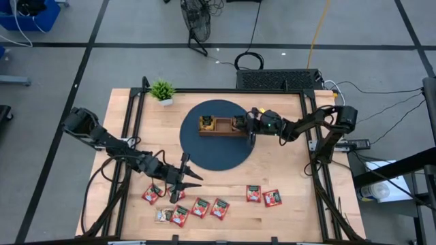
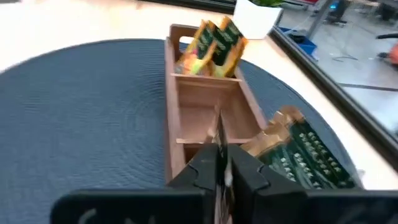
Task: Pick & Place Tea
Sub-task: Put the brown tea bag into the right section of the wooden organizer
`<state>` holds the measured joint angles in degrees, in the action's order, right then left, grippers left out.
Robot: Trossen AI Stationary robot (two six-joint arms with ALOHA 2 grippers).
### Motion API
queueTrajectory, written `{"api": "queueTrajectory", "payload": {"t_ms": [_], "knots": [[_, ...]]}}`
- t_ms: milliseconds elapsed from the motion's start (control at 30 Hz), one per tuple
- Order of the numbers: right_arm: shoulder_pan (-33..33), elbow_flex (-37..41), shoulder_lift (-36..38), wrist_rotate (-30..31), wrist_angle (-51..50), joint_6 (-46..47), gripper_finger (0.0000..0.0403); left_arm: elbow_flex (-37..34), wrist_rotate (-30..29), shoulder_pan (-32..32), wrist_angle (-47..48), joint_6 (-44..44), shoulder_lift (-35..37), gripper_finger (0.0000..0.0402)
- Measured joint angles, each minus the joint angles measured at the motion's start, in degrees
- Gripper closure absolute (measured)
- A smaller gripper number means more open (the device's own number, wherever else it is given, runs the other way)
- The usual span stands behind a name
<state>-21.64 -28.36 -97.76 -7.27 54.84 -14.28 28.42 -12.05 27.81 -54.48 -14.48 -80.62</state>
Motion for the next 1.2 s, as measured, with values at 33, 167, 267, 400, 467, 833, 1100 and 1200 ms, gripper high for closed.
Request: {"api": "queueTrajectory", "payload": {"t_ms": [33, 167, 267, 400, 467, 833, 1100, 1200], "knots": [[0.01, 0.00, 0.00, 0.88, -0.17, -0.59, 0.0379, 0.00, 0.00, 0.00, 0.31, 0.00, 0.00, 0.0300], [0.01, 0.00, 0.02, 4.51, -0.97, -2.97, 0.0335, 0.00, 0.01, 0.00, 0.78, 1.78, 0.00, 0.0300], [0.03, 0.02, 0.02, 4.65, -0.45, -2.50, 0.0295, 0.01, 0.00, 0.00, 1.24, 2.70, 0.00, 0.0300], [0.76, 0.02, 0.02, 4.60, 1.18, -1.99, 0.0253, 0.02, 0.00, 0.00, 1.92, 2.82, -0.02, 0.0300], [1.22, 0.02, 0.02, 5.85, 2.03, -3.40, 0.0239, 0.01, -0.01, 0.00, 2.26, 2.81, -0.02, 0.0300], [6.69, 0.02, 3.68, 28.14, 3.03, -14.92, 0.0216, 0.02, -0.01, 0.00, 2.45, 3.03, -0.02, 0.0300], [11.57, -0.73, 9.58, 28.26, -2.71, -15.96, 0.0236, 0.02, -0.02, 0.00, 3.02, 3.02, -0.02, 0.0300], [13.41, -5.06, 13.69, 28.19, -19.40, -17.73, 0.0284, 0.02, -0.02, -0.01, 3.39, 3.02, -0.02, 0.0300]]}}
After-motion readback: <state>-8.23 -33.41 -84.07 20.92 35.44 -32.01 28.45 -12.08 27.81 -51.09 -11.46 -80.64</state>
